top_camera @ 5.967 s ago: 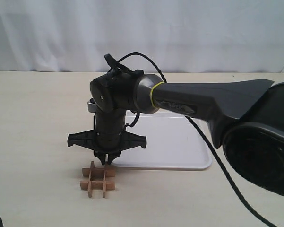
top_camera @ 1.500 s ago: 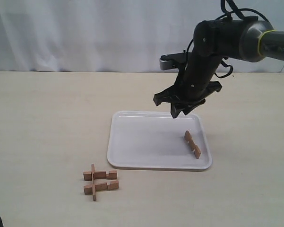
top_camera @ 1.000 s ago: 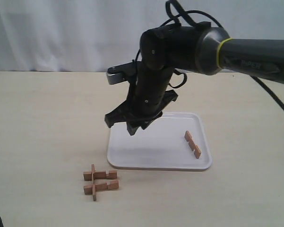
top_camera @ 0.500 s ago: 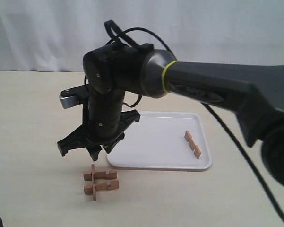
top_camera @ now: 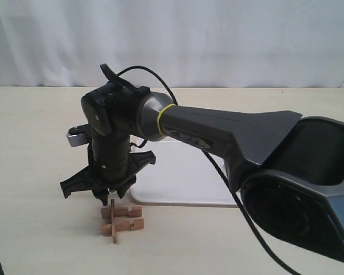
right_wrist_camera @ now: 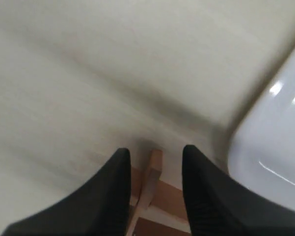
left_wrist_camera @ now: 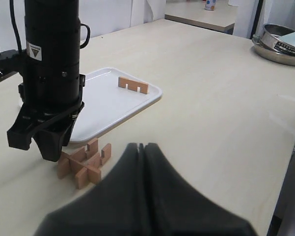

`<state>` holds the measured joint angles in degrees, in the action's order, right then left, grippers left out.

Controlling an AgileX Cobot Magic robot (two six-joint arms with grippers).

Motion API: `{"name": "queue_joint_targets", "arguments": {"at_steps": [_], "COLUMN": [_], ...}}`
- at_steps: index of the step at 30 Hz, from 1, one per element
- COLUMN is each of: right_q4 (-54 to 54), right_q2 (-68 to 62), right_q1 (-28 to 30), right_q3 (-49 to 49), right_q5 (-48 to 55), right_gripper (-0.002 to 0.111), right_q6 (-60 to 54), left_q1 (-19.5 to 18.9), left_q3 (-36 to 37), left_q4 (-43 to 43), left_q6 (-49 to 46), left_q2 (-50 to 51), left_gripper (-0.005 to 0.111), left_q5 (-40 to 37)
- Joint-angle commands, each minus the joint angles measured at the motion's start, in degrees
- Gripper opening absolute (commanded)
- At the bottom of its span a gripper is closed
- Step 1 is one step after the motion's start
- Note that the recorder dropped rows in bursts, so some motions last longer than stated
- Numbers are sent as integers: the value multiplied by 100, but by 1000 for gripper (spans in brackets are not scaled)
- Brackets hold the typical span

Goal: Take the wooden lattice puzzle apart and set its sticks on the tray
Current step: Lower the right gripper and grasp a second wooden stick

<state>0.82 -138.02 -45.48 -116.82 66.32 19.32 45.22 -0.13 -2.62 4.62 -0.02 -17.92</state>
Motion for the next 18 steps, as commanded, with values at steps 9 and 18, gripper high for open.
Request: {"name": "queue_joint_targets", "arguments": {"at_steps": [9, 18], "right_q4": [0, 0], "right_q2": [-159, -180], "right_q1": [-2, -2], "right_q3": [-38, -38], "right_q5": [-48, -48], "right_gripper": [34, 24], "right_q6": [128, 128], "left_q1": [16, 16], "left_q3": [13, 13], "left_q4": [21, 21], "left_q6": [16, 16], "left_q2": [2, 2], "left_gripper": [0, 0], "left_q5": [23, 23]}}
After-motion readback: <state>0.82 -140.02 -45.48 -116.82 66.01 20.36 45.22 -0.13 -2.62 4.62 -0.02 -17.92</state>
